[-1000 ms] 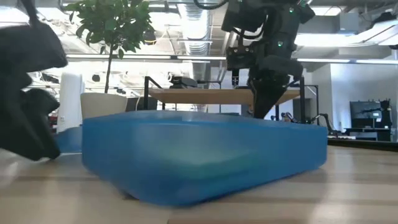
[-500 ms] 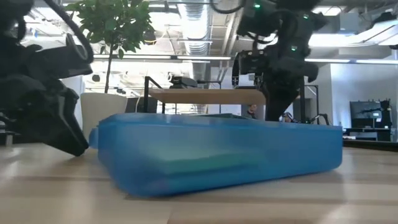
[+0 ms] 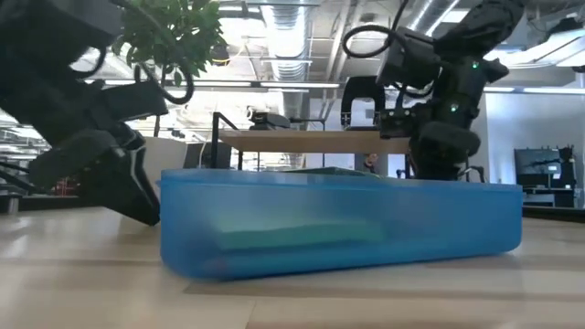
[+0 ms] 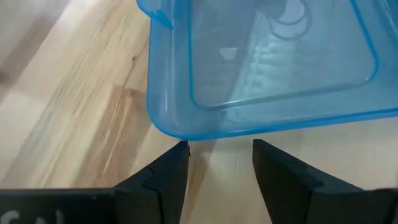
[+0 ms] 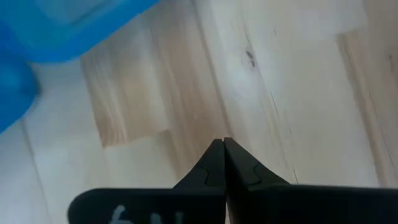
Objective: Pack school essentials
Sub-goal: Close the supply box
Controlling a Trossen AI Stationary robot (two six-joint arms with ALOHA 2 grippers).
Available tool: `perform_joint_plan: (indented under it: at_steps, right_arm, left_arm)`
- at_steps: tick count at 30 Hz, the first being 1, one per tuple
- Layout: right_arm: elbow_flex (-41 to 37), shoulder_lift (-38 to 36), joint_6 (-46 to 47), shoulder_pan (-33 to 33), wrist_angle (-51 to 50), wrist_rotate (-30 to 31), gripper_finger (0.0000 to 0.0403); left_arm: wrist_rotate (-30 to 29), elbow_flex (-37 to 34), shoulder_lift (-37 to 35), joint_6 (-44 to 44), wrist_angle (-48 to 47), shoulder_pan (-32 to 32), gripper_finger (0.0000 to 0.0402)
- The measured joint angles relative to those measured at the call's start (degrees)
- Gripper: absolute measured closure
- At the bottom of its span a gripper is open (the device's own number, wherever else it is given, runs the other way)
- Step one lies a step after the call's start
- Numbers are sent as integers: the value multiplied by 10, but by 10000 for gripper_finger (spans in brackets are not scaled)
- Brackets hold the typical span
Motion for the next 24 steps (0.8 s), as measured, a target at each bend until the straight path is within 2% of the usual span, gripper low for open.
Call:
perform_joint_plan:
  at_steps: [5,15,24]
  right_arm:
    - [0,18,-2,0,34,-16,395]
    - [-1,20,10,-3,30,-26,395]
    - [-1,20,52,15,28,-41,394]
  left_arm:
    - [21,-1,1,46,37,21,233]
    - [50,-1,1,97,63,55,233]
    - [114,-64,0,169,223,120,233]
